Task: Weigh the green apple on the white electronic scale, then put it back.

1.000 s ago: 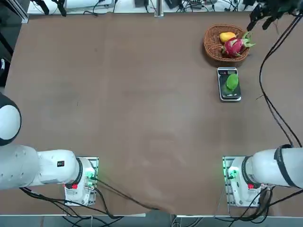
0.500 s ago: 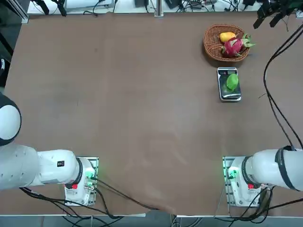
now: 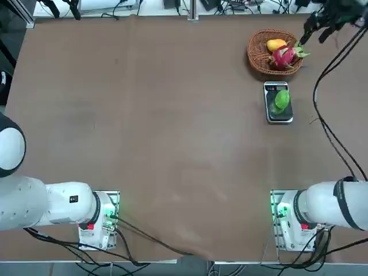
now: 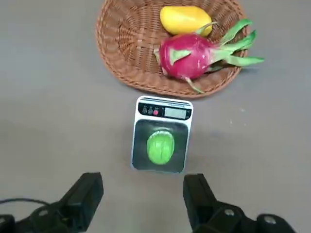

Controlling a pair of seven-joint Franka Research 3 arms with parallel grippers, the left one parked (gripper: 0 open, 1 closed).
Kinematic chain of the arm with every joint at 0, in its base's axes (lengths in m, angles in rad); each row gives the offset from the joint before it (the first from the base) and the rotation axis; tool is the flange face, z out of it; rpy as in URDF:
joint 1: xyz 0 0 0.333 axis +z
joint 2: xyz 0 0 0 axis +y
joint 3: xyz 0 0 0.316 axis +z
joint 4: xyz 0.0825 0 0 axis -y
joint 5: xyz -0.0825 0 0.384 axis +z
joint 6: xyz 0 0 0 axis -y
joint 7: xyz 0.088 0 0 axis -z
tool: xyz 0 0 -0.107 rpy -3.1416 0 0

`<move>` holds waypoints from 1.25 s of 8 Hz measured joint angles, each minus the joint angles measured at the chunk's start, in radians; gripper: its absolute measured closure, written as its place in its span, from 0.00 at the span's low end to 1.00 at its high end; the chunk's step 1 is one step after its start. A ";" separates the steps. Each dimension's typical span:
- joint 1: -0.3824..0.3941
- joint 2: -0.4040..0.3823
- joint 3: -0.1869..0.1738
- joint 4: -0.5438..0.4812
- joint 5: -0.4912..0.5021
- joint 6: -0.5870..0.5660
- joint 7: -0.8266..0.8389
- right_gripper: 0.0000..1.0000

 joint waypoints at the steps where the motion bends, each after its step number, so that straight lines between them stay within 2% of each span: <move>1: 0.000 0.042 0.000 -0.052 0.000 0.070 0.000 0.00; 4: 0.000 0.164 0.000 -0.111 0.000 0.163 -0.001 0.00; 7: 0.000 0.191 0.000 -0.260 0.000 0.337 -0.001 0.00; 10: 0.000 0.211 0.000 -0.299 0.000 0.366 -0.001 0.00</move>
